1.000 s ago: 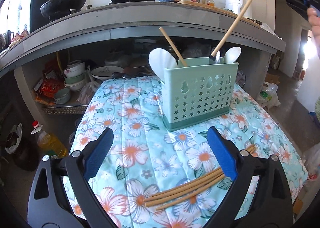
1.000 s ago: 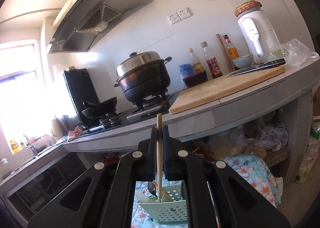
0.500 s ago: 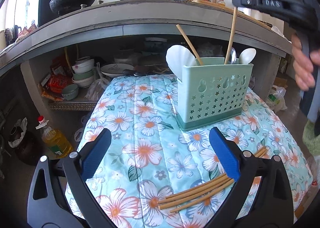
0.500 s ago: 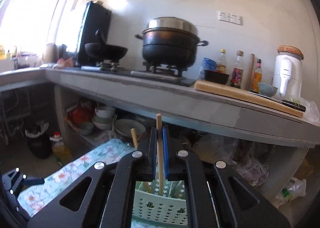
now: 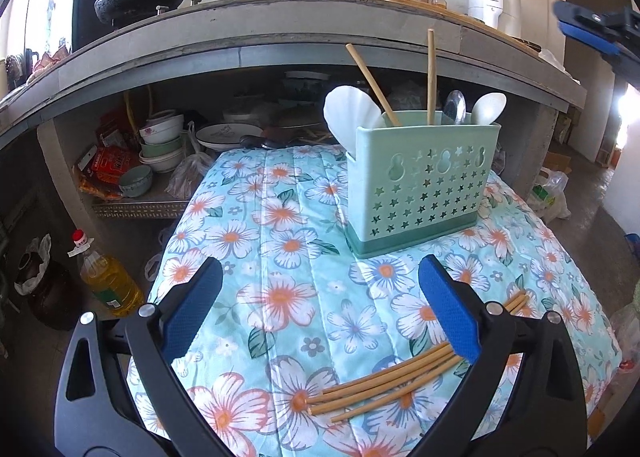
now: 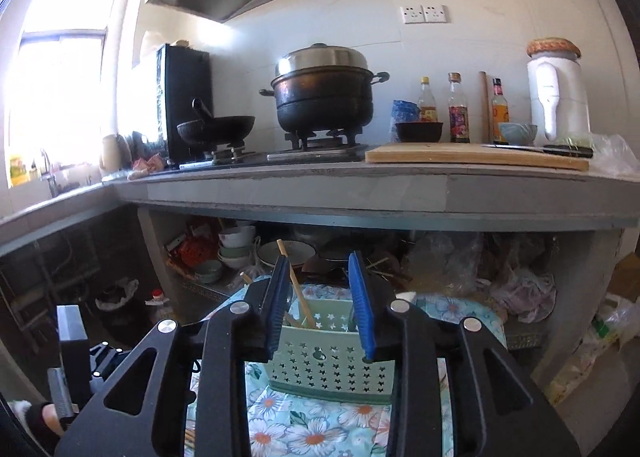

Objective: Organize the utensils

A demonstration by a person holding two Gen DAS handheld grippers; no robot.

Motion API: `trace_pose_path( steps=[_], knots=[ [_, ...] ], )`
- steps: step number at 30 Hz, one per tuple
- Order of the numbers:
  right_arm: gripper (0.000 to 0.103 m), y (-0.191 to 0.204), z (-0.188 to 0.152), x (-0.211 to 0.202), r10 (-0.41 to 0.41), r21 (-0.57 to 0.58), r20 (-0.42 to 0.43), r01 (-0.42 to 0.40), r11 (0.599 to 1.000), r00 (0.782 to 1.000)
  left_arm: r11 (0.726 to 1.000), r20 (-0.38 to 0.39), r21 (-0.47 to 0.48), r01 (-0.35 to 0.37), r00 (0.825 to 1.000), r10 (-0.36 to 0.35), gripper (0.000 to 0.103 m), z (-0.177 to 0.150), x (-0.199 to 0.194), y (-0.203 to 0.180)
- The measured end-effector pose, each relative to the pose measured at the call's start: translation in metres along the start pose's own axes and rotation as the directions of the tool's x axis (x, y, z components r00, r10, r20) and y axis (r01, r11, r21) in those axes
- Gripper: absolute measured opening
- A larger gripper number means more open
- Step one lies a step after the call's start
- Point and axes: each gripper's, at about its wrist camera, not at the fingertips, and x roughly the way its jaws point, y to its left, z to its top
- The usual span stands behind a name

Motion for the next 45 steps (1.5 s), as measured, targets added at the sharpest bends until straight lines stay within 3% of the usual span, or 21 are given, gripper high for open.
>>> trace_pose_path(
  steps=[4,7,11,14,18,22,26,28,33,45],
  knots=[
    [0.042,-0.021,-0.016,-0.018,-0.015,0.105,-0.054,0.02,0.994,0.998,1.0,0.0,0.004,0.014,1.0,-0.014,0.094,0.0,-0.003,-0.003],
    [0.045,-0.035,-0.041,-0.019,-0.056,0.173,-0.159,0.083,0.981,0.986,0.999,-0.01,0.018,0.029,1.0,-0.028,0.094,-0.001,-0.004,-0.006],
    [0.045,-0.055,-0.096,-0.011,-0.047,0.305,-0.339,0.157,0.939,0.939,0.997,-0.023,0.073,0.023,1.0,-0.021,0.094,-0.005,-0.003,-0.014],
    [0.045,-0.066,-0.14,-0.005,-0.024,0.38,-0.462,0.222,0.898,0.887,0.994,-0.043,0.107,0.025,0.999,-0.021,0.094,-0.008,0.0,-0.021],
    [0.045,-0.075,-0.184,0.0,0.035,0.456,-0.549,0.264,0.85,0.835,0.99,-0.096,0.125,0.066,0.994,-0.054,0.094,-0.015,0.008,-0.032],
    [0.045,-0.074,-0.203,0.001,0.045,0.457,-0.591,0.289,0.841,0.805,0.985,-0.12,0.146,0.094,0.99,-0.077,0.094,-0.023,0.011,-0.046],
    [0.047,-0.081,-0.21,0.002,0.052,0.475,-0.597,0.301,0.827,0.8,0.981,-0.172,0.137,0.138,0.979,-0.114,0.094,-0.029,0.018,-0.057],
    [0.053,-0.085,-0.215,0.001,0.053,0.488,-0.606,0.317,0.813,0.794,0.976,-0.203,0.099,0.194,0.964,-0.171,0.094,-0.031,0.021,-0.059],
    [0.053,-0.094,-0.227,0.0,0.087,0.528,-0.603,0.315,0.789,0.793,0.952,-0.23,-0.017,0.307,0.925,-0.302,0.094,-0.035,0.025,-0.062],
    [0.056,-0.097,-0.23,-0.002,0.114,0.551,-0.584,0.29,0.782,0.803,0.964,-0.228,-0.04,0.264,0.936,-0.266,0.094,-0.032,0.026,-0.07]
  ],
)
